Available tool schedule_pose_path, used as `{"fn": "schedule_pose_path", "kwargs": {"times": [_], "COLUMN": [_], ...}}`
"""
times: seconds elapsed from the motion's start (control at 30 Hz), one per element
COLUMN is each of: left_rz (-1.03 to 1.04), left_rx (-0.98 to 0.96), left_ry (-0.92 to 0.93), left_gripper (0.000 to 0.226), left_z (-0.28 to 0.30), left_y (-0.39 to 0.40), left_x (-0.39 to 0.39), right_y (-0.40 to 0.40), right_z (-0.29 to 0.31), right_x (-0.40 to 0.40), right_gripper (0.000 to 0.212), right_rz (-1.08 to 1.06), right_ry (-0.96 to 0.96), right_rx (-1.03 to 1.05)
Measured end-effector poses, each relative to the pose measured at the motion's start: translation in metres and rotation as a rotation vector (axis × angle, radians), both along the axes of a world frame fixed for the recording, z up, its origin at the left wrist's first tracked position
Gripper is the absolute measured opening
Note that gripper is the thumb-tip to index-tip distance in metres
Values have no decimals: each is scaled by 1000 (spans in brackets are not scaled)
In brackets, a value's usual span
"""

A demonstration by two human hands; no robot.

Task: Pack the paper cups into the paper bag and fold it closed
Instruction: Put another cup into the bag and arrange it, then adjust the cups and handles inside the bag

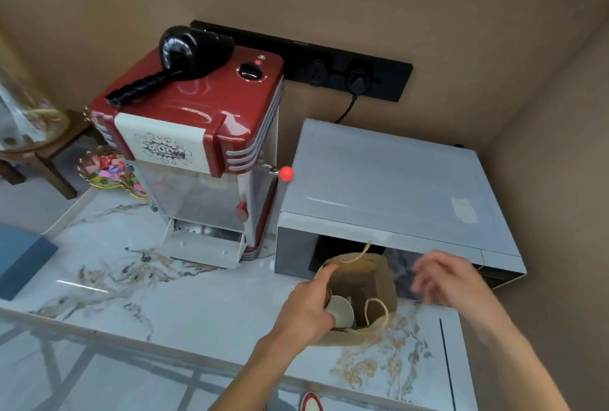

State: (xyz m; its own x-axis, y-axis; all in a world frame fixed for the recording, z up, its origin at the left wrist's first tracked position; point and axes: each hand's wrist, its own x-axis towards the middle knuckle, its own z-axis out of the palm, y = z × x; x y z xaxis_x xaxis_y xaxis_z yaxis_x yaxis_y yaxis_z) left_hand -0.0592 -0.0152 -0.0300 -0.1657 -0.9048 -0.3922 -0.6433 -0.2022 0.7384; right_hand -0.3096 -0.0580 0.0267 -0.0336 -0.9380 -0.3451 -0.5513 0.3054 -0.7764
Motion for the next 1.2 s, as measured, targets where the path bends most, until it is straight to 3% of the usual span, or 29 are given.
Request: {"fn": "schedule_pose_path", "kwargs": {"times": [0.07, 0.2, 0.3, 0.4, 0.47, 0.6, 0.67, 0.77, 0.87, 0.97, 1.03, 1.1, 1.2], "left_rz": [-5, -18, -32, -38, -39, -43, -59, -66, -81, -88, -96, -101, -119], "left_rx": [-9, -18, -5, 16, 39, 118, 139, 159, 170, 181, 184, 183, 164], "left_ry": [11, 4, -3, -2, 18, 107, 139, 176, 181, 190, 197, 228, 258], "left_gripper": [92, 92, 92, 93, 92, 92, 96, 103, 107, 108, 109, 110, 110], "left_z": [-1, -2, -1, -1, -3, -3, -2, 0, 0, 0, 1, 0, -1], "left_y": [-1, -3, -1, 1, 1, 0, -2, -6, -8, -9, -11, -12, -14], "left_x": [0, -3, -3, -1, 0, 5, 8, 11, 13, 14, 15, 16, 15], "right_y": [1, 11, 27, 43, 45, 46, 47, 57, 59, 50, 37, 17, -11], "right_z": [-45, -152, -203, -217, -218, -201, -175, -117, -42, 33, 62, 69, 41], "right_x": [-34, -70, -81, -77, -70, -56, -50, -44, -37, -14, 7, 34, 73], "right_gripper": [24, 12, 38, 11, 11, 14, 24, 19, 29, 19, 17, 19, 15], "right_rz": [-193, -291, -256, -297, -277, -124, -84, -105, 40, 122, 217, 416, 781], "right_ry": [181, 349, 591, 574, 559, 478, 287, 108, 116, -127, -235, -104, 283], "right_rx": [-20, 328, 478, 425, 419, 383, 315, 144, -154, -385, -411, -311, -55]}}
